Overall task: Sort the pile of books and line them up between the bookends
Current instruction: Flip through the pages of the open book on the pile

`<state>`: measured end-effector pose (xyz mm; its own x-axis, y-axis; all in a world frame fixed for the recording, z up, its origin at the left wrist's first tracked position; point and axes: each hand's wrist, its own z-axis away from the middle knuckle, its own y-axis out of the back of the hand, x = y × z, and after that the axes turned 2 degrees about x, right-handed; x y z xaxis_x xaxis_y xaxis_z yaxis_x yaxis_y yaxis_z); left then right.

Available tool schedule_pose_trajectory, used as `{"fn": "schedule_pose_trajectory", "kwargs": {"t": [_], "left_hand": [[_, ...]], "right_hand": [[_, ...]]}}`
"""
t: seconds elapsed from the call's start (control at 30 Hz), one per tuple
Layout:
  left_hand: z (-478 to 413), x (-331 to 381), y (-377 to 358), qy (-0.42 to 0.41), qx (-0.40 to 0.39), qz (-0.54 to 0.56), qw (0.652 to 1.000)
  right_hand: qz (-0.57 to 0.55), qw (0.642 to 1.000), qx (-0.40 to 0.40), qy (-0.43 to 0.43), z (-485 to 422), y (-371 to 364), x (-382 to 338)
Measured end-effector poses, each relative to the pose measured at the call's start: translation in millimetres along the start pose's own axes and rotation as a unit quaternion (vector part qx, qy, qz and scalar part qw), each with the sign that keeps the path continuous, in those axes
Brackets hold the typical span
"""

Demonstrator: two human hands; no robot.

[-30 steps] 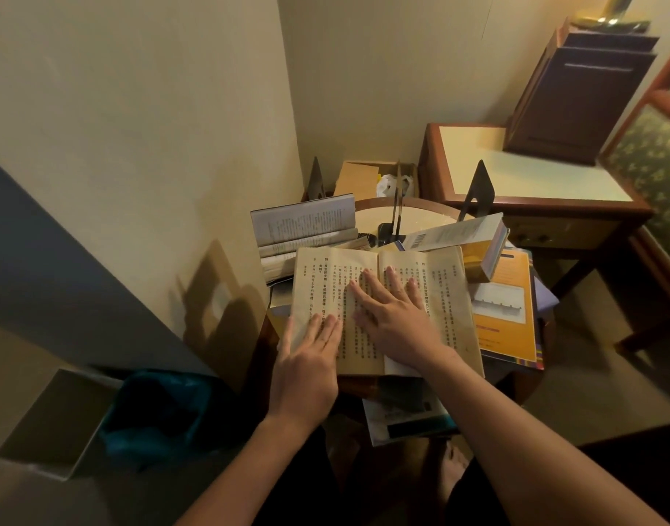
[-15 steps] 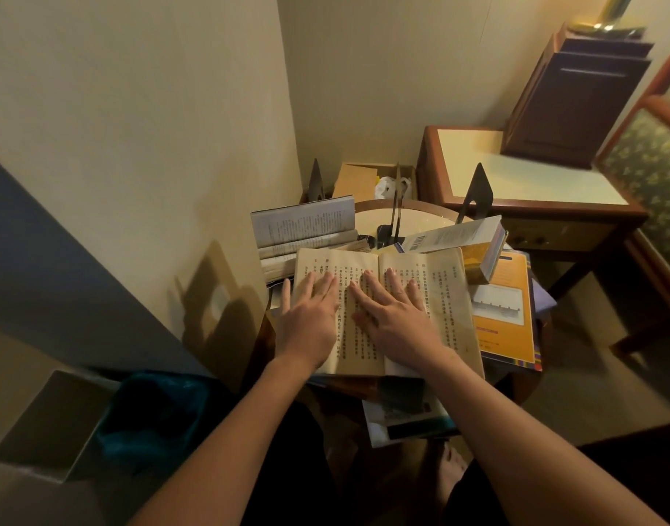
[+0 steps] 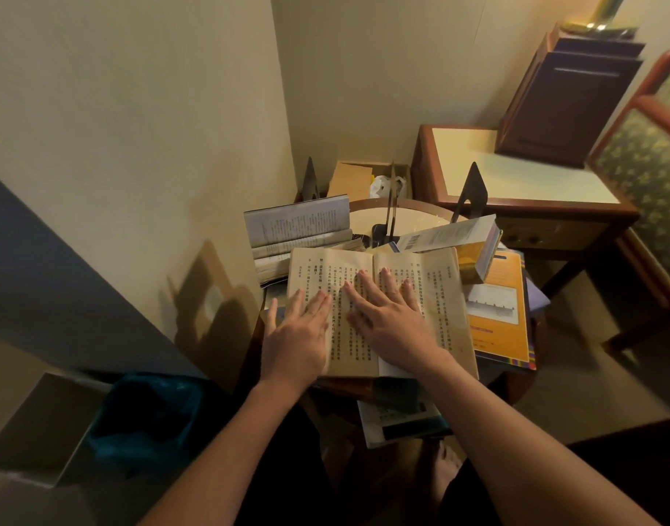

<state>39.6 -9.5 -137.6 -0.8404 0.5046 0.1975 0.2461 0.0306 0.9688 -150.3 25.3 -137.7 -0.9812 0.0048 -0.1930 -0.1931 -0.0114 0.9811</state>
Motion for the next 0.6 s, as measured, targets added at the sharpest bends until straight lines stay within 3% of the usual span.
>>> {"fn": "schedule_pose_trajectory", "kwargs": {"t": [0.23,0.6], "left_hand": [[-56,6,5,0.042,0.0,0.002,0.999],[43,14,-26,0.095,0.053,0.127,0.986]], "right_hand": [[-0.004,1.0,-0.002,-0.003,-2,-1,1],[0.017,1.0,0.02,0.004,0,-7,3]]}}
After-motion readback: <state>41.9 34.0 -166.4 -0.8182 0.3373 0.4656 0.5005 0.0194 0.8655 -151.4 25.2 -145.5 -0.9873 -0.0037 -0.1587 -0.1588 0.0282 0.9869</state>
